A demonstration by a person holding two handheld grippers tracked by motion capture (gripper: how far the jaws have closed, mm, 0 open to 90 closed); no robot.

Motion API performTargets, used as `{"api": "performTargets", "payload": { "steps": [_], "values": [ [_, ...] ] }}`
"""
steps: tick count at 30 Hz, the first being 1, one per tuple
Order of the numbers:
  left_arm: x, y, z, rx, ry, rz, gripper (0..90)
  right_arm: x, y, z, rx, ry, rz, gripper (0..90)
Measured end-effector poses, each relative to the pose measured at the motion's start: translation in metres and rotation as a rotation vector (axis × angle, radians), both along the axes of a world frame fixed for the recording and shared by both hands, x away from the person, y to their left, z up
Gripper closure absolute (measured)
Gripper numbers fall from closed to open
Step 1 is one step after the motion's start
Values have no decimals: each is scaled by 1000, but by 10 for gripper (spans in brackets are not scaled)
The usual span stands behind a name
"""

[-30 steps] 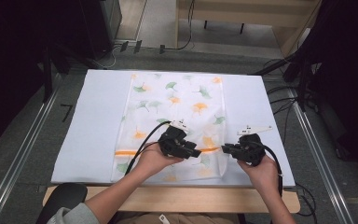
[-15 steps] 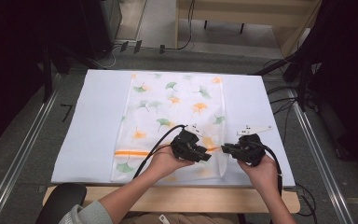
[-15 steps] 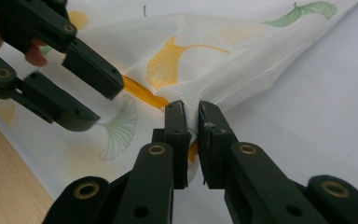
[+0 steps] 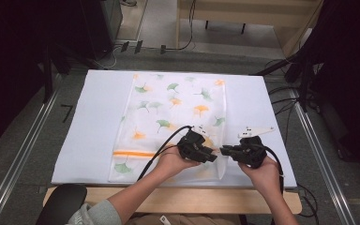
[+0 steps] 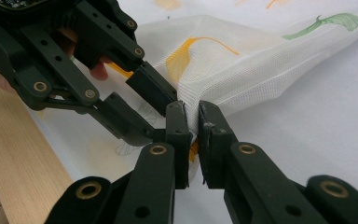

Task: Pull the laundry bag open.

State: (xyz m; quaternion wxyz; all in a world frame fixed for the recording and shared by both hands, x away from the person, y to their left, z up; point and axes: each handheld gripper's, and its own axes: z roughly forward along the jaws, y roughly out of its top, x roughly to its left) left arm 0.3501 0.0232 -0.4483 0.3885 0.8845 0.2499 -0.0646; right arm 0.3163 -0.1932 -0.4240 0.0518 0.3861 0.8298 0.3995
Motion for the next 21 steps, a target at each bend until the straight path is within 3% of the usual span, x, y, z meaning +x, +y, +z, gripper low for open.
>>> {"api": "performTargets", "payload": {
  "steps": [8,12,16,21],
  "values": [
    [-1,-6,-3,-19,-1,7,750,1,3,-1,-9,0,2,851],
    [1,-5,-3,-23,16,29,795,1,3,0,-5,2,0,852],
    [0,-6,-2,-26,2,26,863,1,4,0,-5,3,2,852],
    [1,-6,-4,-36,36,40,900,1,5,-1,-11,3,2,852]
  ]
}}
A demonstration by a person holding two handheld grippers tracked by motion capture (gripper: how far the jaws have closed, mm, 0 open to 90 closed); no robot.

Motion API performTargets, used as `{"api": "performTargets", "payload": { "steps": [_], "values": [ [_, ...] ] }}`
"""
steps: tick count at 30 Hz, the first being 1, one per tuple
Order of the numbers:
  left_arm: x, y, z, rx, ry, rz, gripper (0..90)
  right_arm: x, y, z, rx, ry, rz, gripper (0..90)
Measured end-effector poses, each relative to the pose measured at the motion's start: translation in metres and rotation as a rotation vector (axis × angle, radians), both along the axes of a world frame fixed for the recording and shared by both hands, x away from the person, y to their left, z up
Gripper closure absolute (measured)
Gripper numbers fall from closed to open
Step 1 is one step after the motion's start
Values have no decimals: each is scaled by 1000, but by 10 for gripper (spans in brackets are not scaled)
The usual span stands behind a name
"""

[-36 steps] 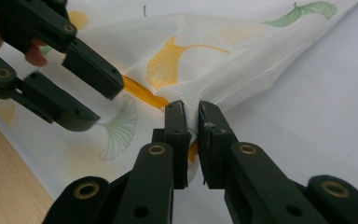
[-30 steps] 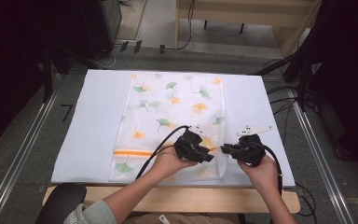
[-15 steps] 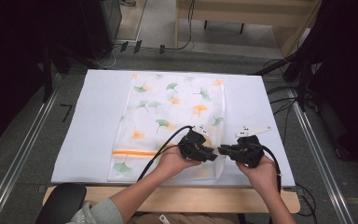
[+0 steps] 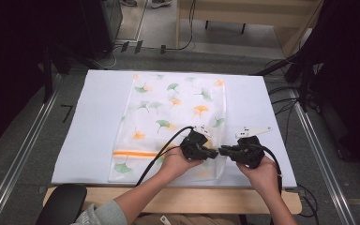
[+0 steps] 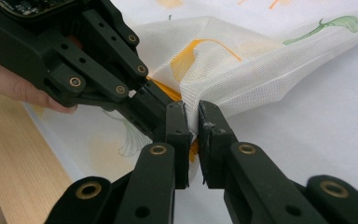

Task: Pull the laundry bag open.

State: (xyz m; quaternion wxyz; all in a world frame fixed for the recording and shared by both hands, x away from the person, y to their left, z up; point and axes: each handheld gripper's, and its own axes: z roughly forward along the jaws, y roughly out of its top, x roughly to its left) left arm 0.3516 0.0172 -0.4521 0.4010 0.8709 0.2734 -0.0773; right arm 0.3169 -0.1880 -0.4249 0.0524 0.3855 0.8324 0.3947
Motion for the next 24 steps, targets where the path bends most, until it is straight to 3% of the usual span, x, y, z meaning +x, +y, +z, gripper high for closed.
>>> {"api": "performTargets", "payload": {
  "steps": [5,14,24],
  "values": [
    [0,0,1,-15,8,5,900,0,-1,1,9,-4,-5,852],
    [1,3,2,25,-1,-1,900,-1,-1,0,0,6,-12,852],
    [10,17,-2,56,36,29,900,-1,-5,2,7,-1,-17,853]
  ]
}}
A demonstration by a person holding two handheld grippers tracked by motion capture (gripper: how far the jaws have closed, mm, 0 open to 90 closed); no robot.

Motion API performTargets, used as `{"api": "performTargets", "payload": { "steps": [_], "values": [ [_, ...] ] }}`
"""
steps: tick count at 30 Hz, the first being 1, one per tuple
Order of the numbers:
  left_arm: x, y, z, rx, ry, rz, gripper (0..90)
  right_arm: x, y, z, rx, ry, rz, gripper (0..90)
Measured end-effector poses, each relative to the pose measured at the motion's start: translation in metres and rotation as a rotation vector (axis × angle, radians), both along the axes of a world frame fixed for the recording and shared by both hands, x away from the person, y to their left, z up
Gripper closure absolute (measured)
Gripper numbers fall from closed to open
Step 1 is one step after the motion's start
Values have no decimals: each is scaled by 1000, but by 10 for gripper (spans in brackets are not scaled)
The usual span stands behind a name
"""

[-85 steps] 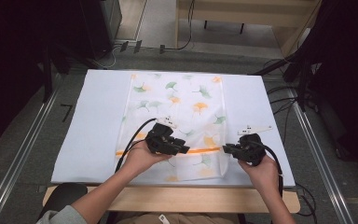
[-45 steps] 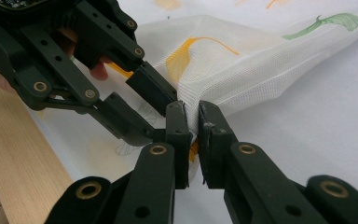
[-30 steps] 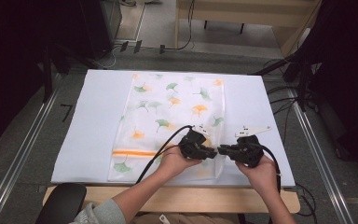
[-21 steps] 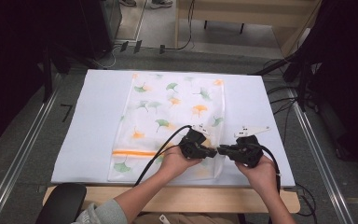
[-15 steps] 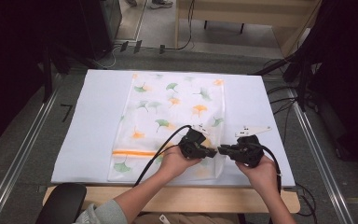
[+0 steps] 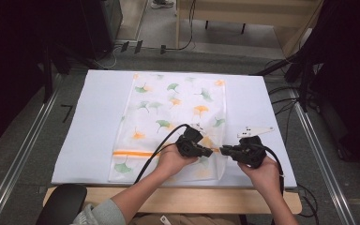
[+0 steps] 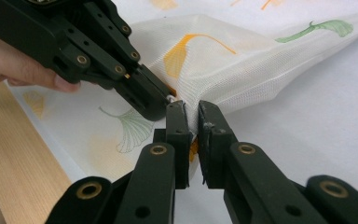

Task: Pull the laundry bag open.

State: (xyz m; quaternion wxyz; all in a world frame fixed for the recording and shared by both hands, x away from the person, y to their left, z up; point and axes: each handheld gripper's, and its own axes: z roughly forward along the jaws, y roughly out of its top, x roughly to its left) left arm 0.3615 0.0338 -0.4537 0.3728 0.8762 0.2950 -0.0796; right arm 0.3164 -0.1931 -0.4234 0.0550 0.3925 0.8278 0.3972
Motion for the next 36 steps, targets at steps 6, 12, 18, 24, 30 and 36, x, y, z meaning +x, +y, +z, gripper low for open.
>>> {"api": "performTargets", "payload": {
  "steps": [6,12,18,24,30,36],
  "values": [
    [6,20,-4,32,11,30,900,0,-4,1,4,-4,-12,852],
    [5,24,-3,20,17,22,900,1,-3,0,3,0,-16,851],
    [2,21,-1,25,19,4,900,2,-6,-2,0,2,-25,848],
    [4,23,-2,33,23,8,900,2,-5,-2,1,6,-27,848],
    [6,26,-2,21,52,7,900,2,-5,-2,1,6,-22,850],
    [6,31,5,31,44,-1,900,3,-7,-1,6,6,-21,852]
  ]
}}
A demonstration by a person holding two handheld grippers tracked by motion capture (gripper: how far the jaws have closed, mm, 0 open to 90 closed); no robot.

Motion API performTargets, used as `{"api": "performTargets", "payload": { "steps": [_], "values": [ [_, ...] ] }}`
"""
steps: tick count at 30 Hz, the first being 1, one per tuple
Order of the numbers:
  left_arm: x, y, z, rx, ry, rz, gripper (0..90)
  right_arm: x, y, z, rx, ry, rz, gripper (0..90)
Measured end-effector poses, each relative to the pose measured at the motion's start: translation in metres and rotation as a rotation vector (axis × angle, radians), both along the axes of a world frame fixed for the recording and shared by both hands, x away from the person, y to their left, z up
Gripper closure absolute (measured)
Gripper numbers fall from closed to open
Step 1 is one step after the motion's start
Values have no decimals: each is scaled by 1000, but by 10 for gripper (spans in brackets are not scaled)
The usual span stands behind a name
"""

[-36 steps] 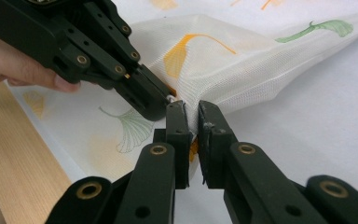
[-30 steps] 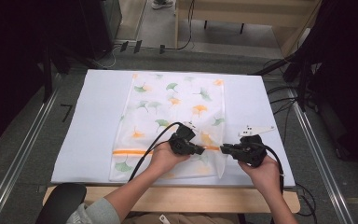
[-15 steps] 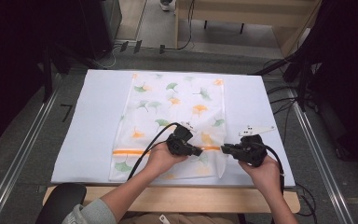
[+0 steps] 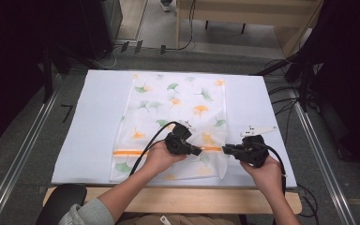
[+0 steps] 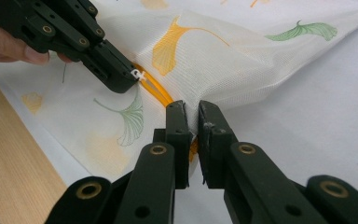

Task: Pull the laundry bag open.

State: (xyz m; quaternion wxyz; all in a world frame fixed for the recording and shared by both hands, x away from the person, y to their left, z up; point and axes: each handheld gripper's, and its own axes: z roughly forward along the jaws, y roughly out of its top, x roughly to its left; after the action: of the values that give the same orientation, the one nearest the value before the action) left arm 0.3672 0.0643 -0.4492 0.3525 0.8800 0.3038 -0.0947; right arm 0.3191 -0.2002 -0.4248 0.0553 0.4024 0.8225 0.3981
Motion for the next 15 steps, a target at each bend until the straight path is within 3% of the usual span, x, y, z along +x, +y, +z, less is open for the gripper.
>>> {"api": "performTargets", "payload": {
  "steps": [8,11,15],
  "values": [
    [1,15,4,22,17,9,900,0,-2,0,0,2,-8,852],
    [-3,26,9,57,7,-13,900,0,-5,-1,-2,3,-13,852],
    [-4,41,10,51,16,-4,900,2,-5,-2,-1,12,-15,852]
  ]
}}
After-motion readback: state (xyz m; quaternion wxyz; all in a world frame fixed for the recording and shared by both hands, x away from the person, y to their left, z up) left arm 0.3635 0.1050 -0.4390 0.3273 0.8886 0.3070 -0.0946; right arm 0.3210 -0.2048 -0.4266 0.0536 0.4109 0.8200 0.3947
